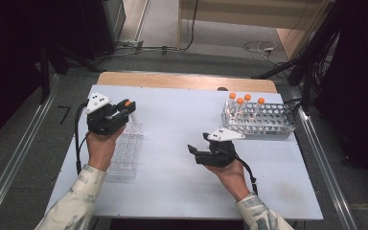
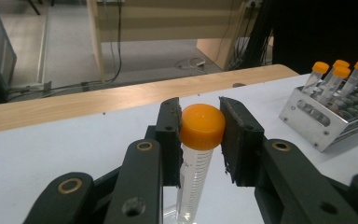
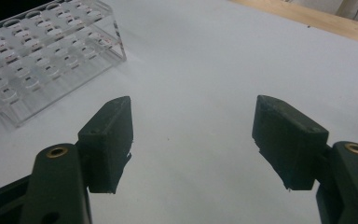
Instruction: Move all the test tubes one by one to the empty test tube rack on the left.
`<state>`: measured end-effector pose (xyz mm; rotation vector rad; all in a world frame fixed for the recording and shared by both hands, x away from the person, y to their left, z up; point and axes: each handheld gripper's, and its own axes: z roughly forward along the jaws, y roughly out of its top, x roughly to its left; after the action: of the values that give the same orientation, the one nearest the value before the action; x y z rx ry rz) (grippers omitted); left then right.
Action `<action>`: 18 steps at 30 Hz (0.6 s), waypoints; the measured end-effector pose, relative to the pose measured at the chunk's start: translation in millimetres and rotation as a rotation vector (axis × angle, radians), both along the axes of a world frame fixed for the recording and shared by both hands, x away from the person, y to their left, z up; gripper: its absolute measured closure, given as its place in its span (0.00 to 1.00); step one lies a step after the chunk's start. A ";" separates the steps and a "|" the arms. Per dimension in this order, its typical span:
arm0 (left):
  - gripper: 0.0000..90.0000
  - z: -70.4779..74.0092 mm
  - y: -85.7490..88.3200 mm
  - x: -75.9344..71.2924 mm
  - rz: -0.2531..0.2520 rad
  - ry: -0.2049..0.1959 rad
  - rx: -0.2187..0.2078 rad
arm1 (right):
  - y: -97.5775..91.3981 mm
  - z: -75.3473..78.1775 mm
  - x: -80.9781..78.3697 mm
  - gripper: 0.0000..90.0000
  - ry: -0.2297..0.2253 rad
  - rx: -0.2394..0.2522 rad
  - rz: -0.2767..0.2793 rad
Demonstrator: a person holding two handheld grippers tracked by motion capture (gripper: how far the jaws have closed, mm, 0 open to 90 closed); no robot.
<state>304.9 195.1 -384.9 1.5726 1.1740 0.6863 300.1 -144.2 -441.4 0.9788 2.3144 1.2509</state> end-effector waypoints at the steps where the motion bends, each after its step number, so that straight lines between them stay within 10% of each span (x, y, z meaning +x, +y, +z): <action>1: 0.78 -1.1 0.5 0.2 0.003 0.003 0.004 | -0.5 0.2 0.1 0.31 -0.003 0.002 0.001; 18: 0.78 -34.1 -4.8 2.3 -0.014 0.069 0.071 | -1.8 1.6 -0.4 0.31 -0.010 0.010 -0.003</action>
<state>307.2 190.3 -419.0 1.6745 1.1994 0.6757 299.6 -145.9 -439.8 0.9767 2.3009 1.2649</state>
